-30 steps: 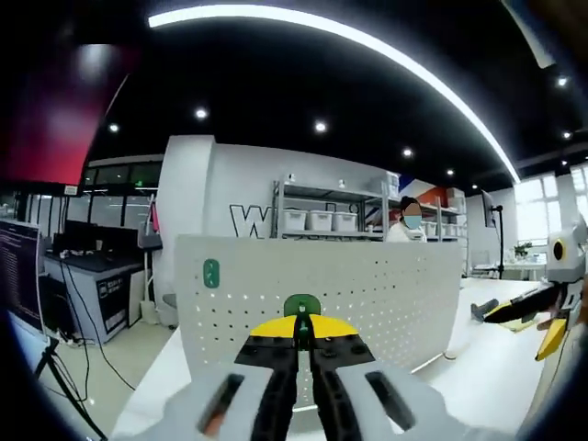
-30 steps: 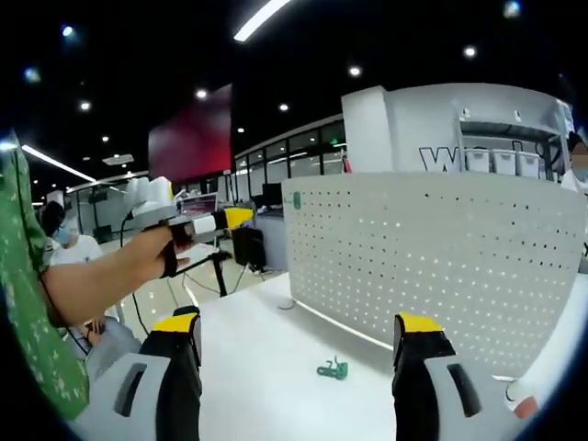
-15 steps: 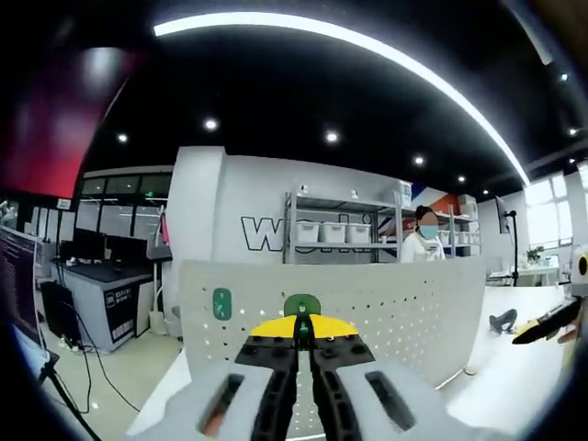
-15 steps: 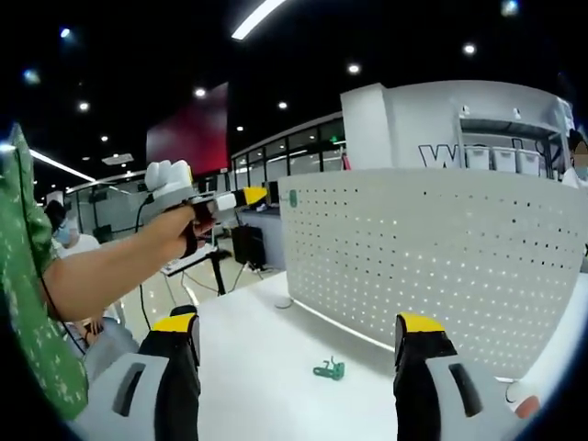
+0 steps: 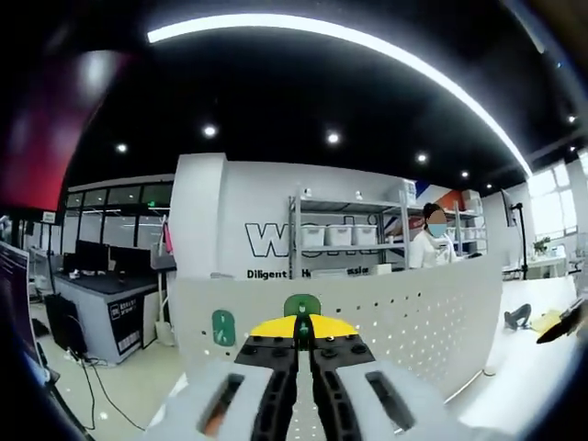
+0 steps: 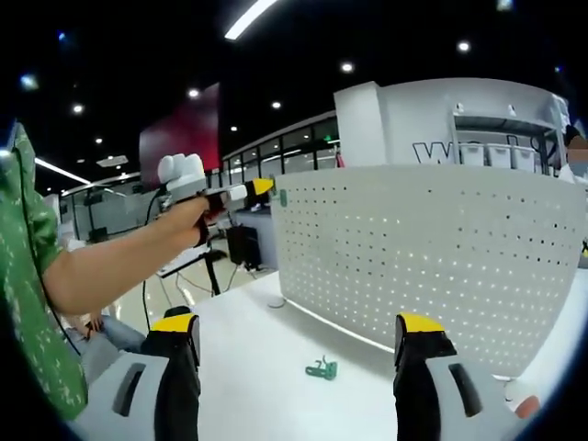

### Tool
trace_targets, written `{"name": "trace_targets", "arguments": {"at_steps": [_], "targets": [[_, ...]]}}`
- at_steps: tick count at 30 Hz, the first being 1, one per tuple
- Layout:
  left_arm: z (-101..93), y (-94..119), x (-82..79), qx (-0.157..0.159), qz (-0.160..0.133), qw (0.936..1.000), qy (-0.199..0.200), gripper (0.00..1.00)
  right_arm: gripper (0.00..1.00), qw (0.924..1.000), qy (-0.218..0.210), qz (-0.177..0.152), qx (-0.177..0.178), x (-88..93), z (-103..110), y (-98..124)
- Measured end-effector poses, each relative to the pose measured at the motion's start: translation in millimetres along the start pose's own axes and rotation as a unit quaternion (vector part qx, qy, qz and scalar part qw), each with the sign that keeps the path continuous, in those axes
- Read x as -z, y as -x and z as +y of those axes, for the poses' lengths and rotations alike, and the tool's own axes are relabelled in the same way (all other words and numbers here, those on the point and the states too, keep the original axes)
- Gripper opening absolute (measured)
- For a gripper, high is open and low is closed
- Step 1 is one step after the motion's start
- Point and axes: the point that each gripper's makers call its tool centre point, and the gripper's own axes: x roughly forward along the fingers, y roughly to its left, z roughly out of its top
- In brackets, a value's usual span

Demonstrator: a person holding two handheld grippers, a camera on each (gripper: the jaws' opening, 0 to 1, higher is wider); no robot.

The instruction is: Insert the hook assembly into the mounting plate slot until the hook locks in place.

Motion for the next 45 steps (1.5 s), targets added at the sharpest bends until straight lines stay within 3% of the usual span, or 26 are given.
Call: {"name": "trace_targets", "arguments": {"at_steps": [3,20,45], "targets": [[1.5,-8,0.9,-0.005,0.000,0.9998,-0.021,0.03,0.89,1.0000,-0.001,0.003,0.002,1.2,-2,-1],[20.1,-37,15.1,-0.043,0.000,0.9990,-0.009,0.03,0.88,0.9999,-0.005,0.010,0.010,5.1,-10,-1],[29.7,-52,22.7,-0.066,-0.016,0.9977,-0.003,0.03,0.87,0.9997,-0.006,0.013,0.020,3.7,-18,0]]}}
